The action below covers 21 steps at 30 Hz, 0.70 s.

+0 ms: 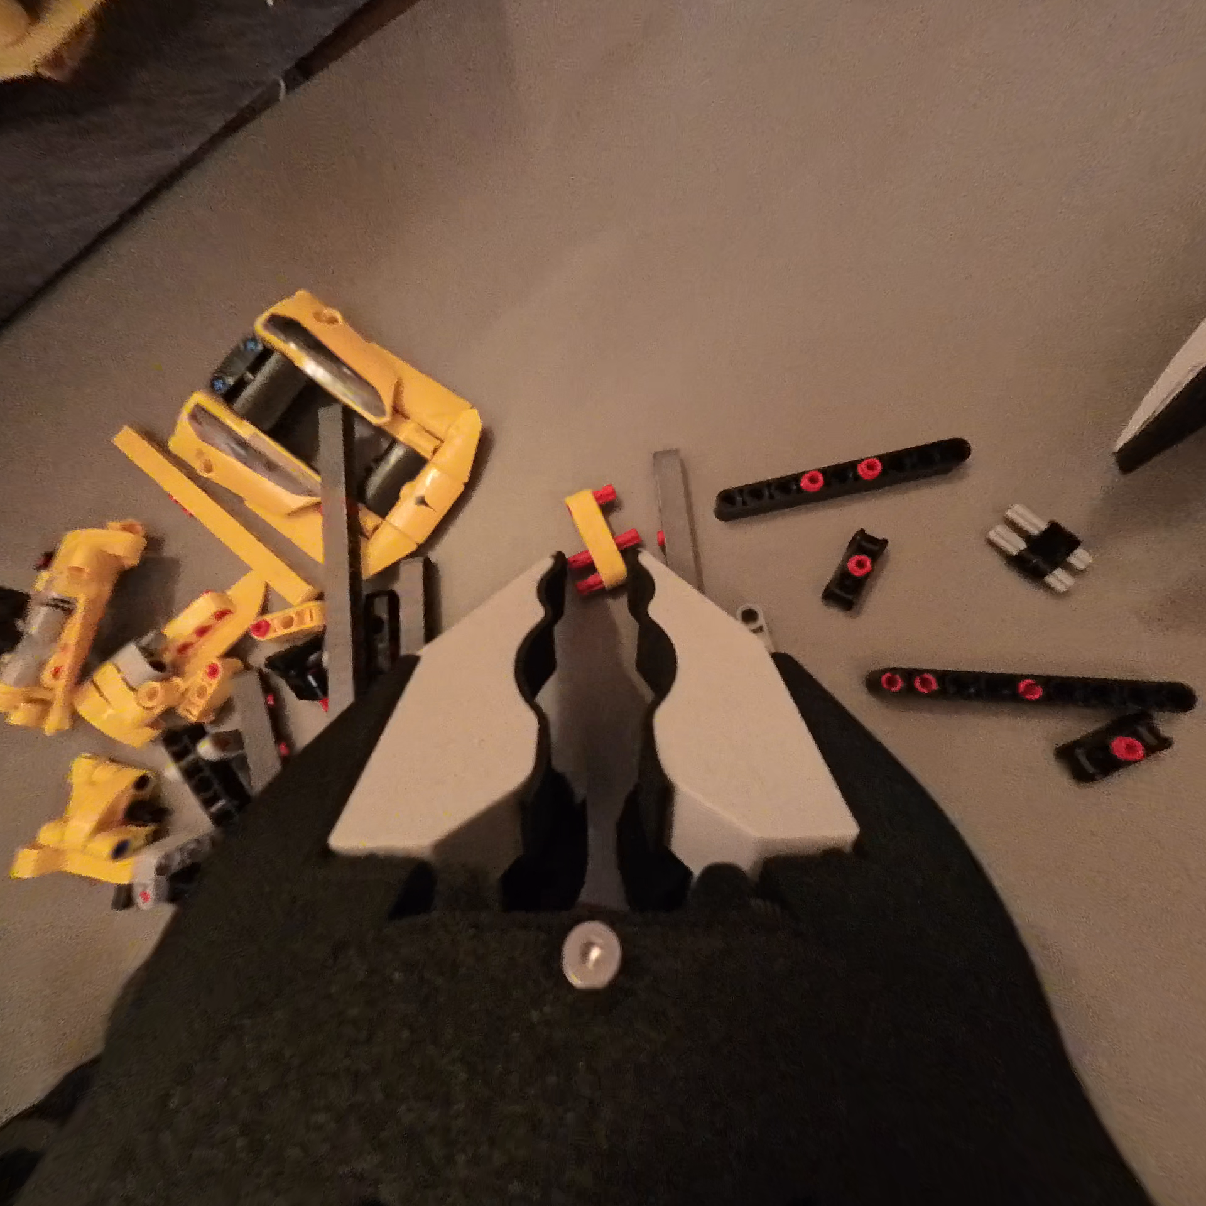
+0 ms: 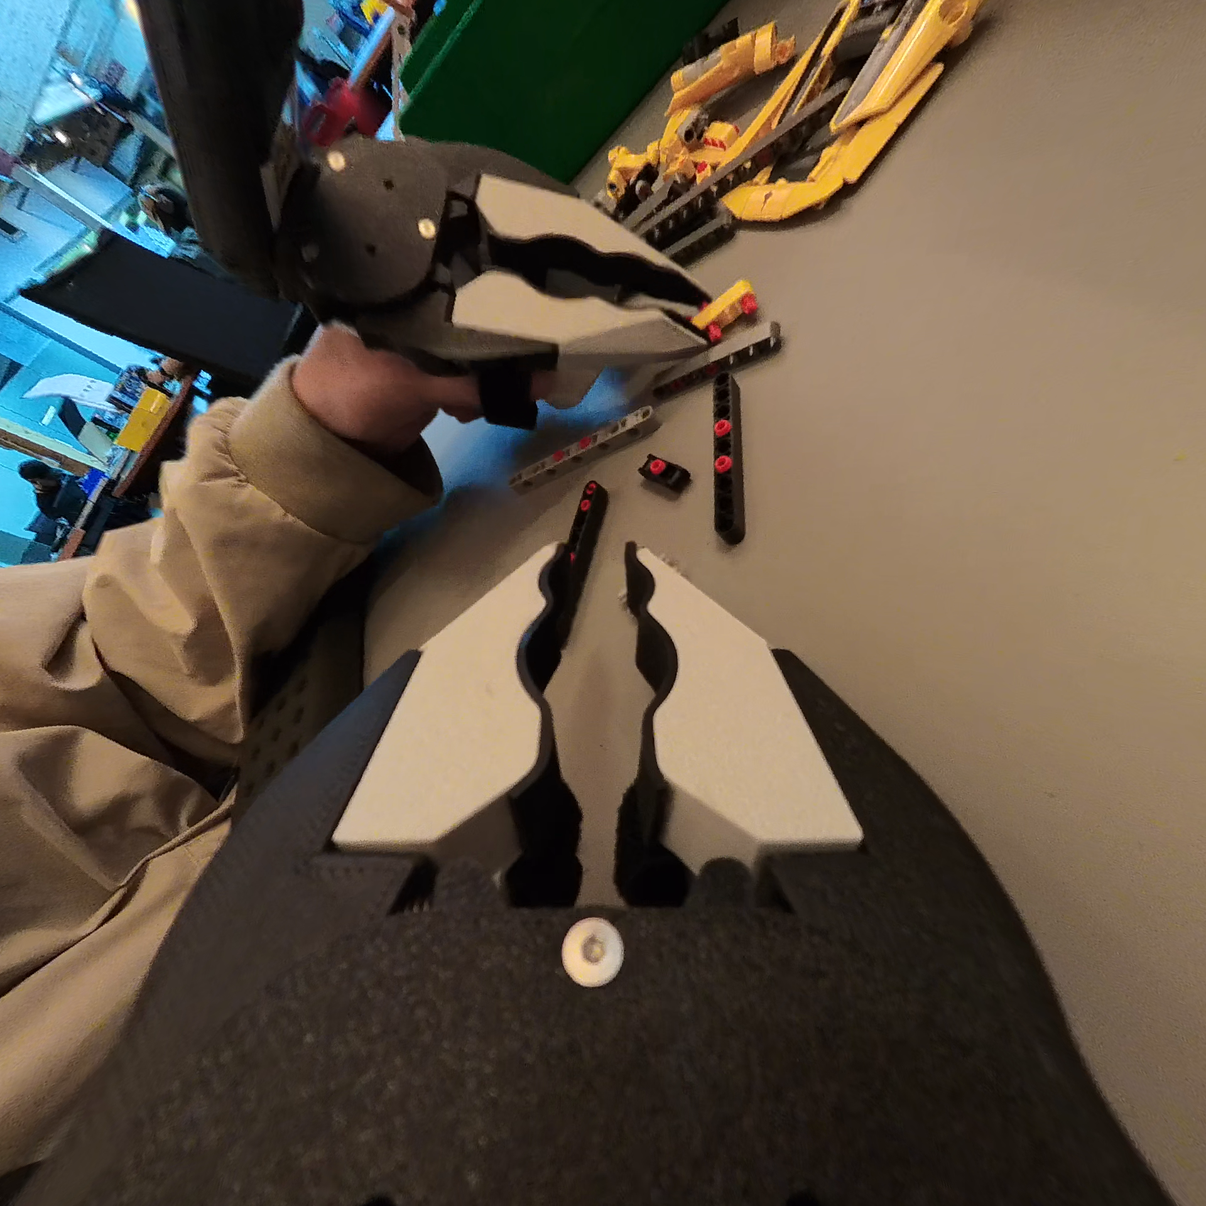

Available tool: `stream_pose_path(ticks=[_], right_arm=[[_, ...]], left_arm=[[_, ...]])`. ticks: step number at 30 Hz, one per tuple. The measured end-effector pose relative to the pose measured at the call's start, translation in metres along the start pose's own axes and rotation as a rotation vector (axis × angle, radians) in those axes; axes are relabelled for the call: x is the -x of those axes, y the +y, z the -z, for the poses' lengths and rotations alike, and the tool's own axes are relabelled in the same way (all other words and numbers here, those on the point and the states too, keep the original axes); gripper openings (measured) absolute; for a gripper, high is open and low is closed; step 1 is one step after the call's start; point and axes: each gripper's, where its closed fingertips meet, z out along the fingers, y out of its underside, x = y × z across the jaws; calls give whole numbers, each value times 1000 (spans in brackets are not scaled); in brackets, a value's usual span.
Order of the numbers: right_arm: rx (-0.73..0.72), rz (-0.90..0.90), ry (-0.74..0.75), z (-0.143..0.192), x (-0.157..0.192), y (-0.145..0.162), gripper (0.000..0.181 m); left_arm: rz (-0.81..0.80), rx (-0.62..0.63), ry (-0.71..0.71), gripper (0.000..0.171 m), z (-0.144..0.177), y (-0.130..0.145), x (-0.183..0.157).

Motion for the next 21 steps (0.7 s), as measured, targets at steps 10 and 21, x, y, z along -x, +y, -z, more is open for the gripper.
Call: stream_pose_path(ticks=[10, 21], right_arm=[[-399, 263, -69, 44, 25, -63, 21], [-352, 262, -135, 43, 32, -58, 11]], left_arm=[[-527, -545, -208, 18, 66, -97, -72], [-546, -620, -150, 18, 73, -108, -104]])
